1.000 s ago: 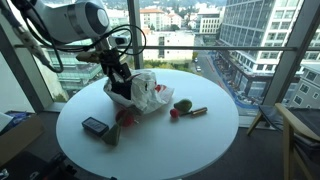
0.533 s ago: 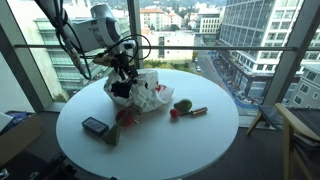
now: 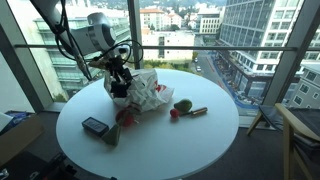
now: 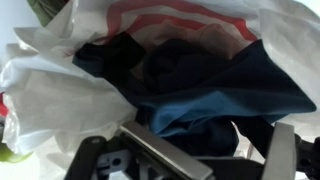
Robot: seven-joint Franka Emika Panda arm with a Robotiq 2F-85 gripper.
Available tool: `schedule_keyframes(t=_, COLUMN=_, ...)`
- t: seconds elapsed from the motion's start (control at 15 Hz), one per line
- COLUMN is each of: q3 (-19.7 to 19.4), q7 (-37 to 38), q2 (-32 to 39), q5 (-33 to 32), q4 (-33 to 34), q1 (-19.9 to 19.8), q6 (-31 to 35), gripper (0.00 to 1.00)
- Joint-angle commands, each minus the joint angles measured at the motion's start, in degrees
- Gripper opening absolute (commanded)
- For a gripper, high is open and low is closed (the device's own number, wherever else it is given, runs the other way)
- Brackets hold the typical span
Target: Remove the items from the plastic, then place them on the table
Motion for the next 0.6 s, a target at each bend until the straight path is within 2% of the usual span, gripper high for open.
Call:
schedule_keyframes(t=0.0, q3=-0.25, q7=0.04, q2=-2.34, q5=2.41, q4=0.58, q1=2.57, q6=-8.71, gripper=1.00)
schedule_keyframes(t=0.13, q3=0.55, q7=0.50, q2=-3.16, q5=3.61, q4=0.75, q1=2.95, q6=-12.59, gripper=1.00)
schedule_keyframes(t=0.27, q3=0.52, q7=2.17, q2=-2.20, q5=3.64, q4=1.03, q1=2.99, q6=-9.97, gripper=1.00)
schedule_keyframes(t=0.4, q3=-2.60, q7=8.78, q2=-0.79, q5=-4.01, q4=0.82, q1=5.18, q6=-4.05, gripper=1.00)
schedule_keyframes(t=0.53, q3=-5.00, q7=13.26, q2=1.03, q5=-11.05, q4=1.13, q1=6.62, q6=-2.12, gripper=1.00)
